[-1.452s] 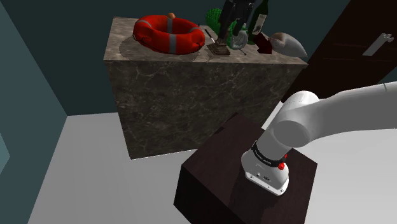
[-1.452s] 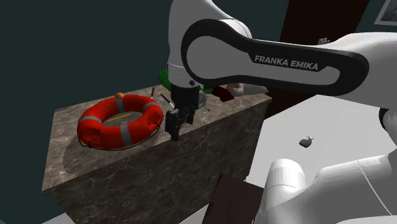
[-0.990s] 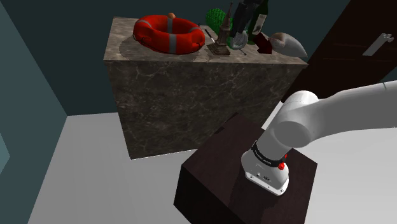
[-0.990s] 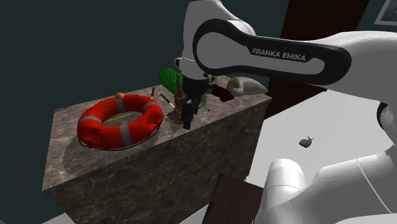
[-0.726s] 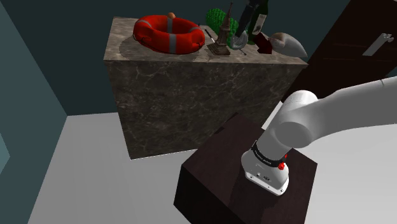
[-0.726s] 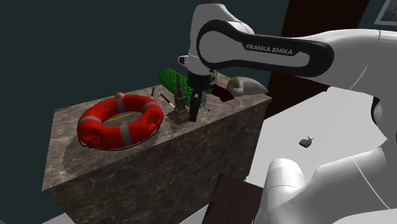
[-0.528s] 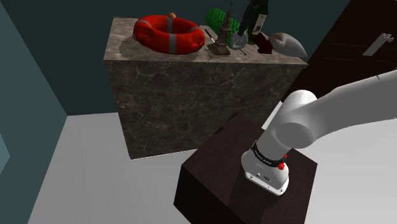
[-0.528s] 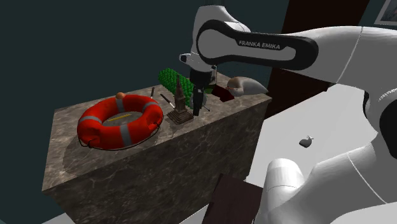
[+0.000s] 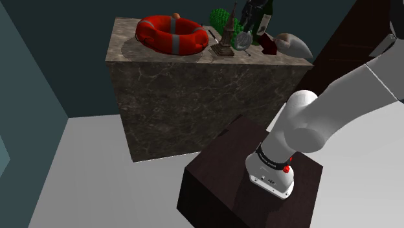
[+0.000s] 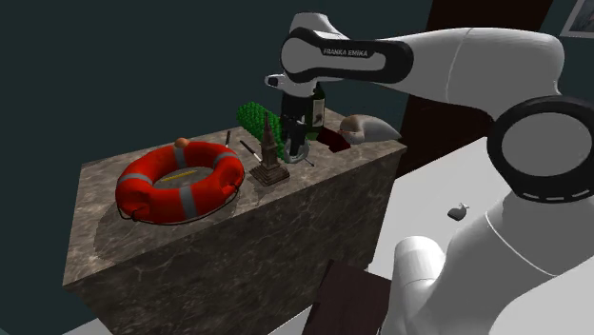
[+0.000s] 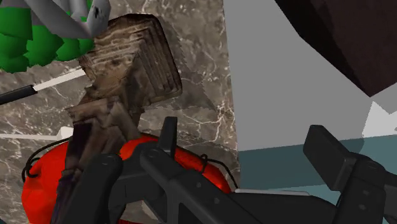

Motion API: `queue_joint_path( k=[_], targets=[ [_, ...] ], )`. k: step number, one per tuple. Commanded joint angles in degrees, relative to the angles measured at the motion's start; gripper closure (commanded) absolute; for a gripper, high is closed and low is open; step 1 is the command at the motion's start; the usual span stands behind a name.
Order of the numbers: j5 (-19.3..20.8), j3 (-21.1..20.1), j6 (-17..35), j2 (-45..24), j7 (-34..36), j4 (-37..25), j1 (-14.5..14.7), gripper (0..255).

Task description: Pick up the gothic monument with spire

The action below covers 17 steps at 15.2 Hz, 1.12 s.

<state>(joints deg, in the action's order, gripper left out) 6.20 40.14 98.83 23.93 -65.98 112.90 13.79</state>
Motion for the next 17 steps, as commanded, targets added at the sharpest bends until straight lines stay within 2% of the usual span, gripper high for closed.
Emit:
queue_joint_path(
  k=[1, 3, 5, 6, 8, 10, 17],
  targets=[
    [-2.6, 4.9, 0.1, -5.3, -8.2, -4.7, 2.6, 0],
    [-6.9, 10.2, -0.3, -11.5, -16.6, -9.7, 5.1, 0],
    [-13.4, 15.5, -1.6, -19.4, -26.0, -15.4, 6.6, 0],
    [-17.6, 17.9, -2.7, -24.2, -31.1, -18.5, 6.3, 0],
    [-26.3, 19.9, -6.1, -33.8, -40.4, -25.3, 2.7, 0],
    [-25.5, 18.5, -4.3, -33.0, -40.3, -23.4, 2.1, 0],
    [-25.0, 18.3, 0.2, -32.2, -40.7, -18.4, 3.0, 0]
  ],
)
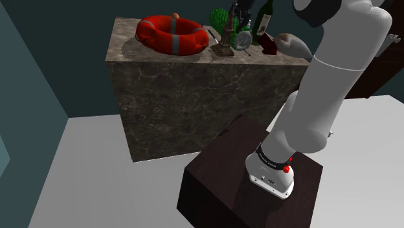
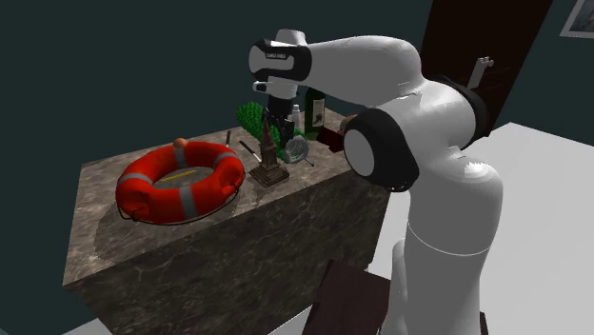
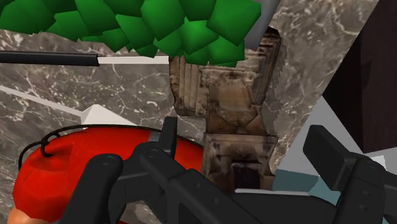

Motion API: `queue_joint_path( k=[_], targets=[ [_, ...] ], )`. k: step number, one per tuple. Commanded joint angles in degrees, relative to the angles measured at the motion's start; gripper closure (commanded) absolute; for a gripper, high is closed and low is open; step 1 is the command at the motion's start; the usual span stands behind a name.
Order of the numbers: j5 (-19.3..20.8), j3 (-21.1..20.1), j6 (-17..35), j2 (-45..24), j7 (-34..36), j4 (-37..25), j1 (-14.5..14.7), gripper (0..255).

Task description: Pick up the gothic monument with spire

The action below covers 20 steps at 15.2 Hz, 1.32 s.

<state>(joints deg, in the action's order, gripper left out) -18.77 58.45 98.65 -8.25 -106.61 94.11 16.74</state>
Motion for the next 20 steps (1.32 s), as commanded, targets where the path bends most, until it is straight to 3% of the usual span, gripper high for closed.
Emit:
queue_joint_path(
  k=[1, 2, 11, 20],
  targets=[
    [0.0, 0.0, 0.4, 0.0, -0.1, 0.4, 0.0, 0],
    [-0.1, 0.0, 0.4, -0.1, -0.1, 0.4, 0.0, 255],
    [0.0, 0.0, 0.4, 0.0, -0.1, 0.4, 0.0, 255],
    [-1.2, 0.2, -7.1, -1.7, 0.5, -8.0, -1.8, 255]
  ],
)
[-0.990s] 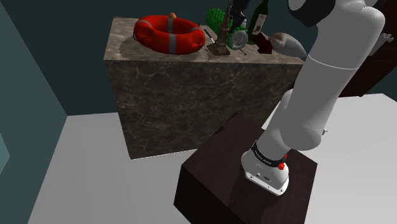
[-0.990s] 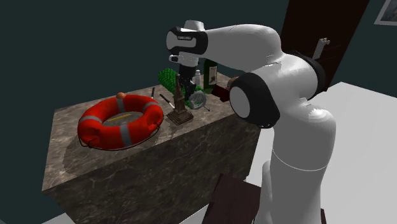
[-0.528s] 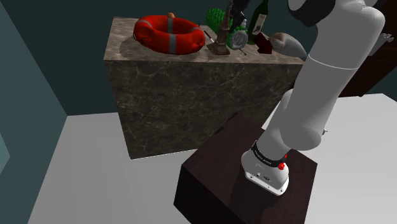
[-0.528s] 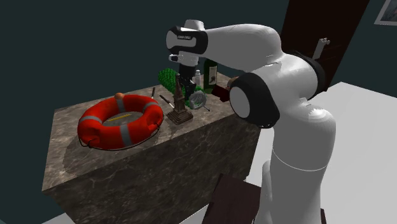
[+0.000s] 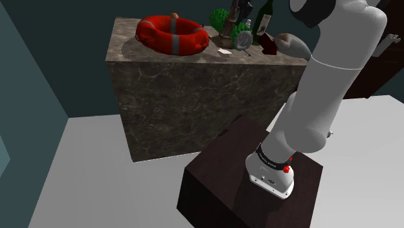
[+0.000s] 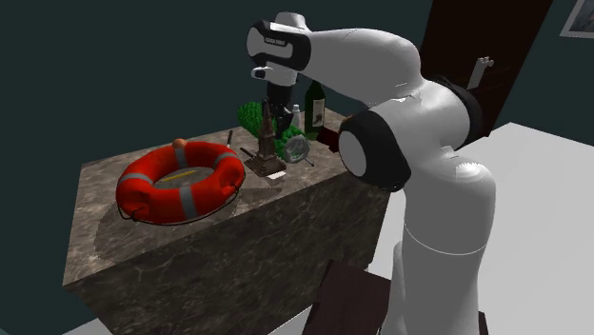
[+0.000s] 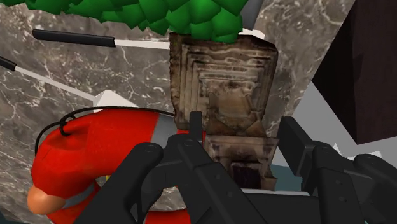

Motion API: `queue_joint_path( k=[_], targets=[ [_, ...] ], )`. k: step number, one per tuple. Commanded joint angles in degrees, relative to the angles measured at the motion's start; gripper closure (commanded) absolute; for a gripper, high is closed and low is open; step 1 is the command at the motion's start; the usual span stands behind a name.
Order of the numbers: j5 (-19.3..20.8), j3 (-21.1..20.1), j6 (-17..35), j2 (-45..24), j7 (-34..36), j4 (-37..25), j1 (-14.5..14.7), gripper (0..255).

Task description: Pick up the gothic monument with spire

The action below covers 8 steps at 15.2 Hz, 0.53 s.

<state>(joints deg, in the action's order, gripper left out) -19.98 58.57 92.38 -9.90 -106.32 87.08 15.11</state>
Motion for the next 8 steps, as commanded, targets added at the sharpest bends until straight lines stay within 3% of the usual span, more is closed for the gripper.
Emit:
queue_joint_path(
  k=[1, 8],
  targets=[
    [-0.3, 0.1, -1.7, -0.3, 0.2, -2.0, -0.4, 255],
    [-2.0, 0.0, -6.5, -2.3, 0.1, -7.8, -2.5, 255]
  ],
)
